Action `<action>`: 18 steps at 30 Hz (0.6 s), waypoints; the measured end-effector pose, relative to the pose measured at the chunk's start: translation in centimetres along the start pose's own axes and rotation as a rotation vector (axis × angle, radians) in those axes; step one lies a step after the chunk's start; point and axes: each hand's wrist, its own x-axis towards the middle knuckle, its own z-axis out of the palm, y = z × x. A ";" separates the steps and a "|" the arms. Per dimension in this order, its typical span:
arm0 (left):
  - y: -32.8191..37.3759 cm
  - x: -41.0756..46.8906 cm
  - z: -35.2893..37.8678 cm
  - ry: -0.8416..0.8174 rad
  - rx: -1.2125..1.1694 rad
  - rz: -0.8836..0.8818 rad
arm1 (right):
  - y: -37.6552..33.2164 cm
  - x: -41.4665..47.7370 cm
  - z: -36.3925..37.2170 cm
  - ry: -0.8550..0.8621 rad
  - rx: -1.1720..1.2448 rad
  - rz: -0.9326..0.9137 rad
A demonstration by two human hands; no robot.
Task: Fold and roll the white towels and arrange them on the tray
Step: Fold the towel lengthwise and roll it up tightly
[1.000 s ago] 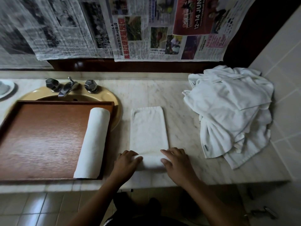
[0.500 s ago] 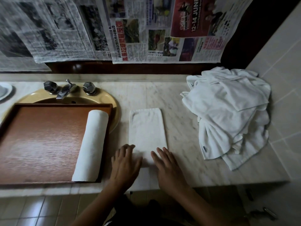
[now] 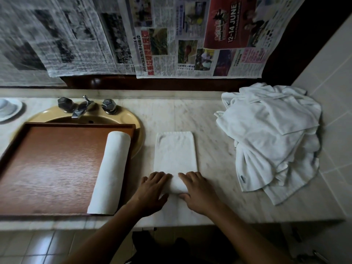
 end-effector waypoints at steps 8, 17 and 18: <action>0.7 -2.6 0.1 -0.072 -0.238 -0.048 | 0.0 -2.7 0.3 -0.088 0.037 0.018; 0.1 -2.0 0.2 -0.002 -0.545 -0.216 | 0.6 -2.8 0.7 -0.027 0.169 0.036; 0.2 -1.8 0.1 0.019 -0.567 -0.241 | 0.6 -2.8 1.0 0.003 0.178 0.039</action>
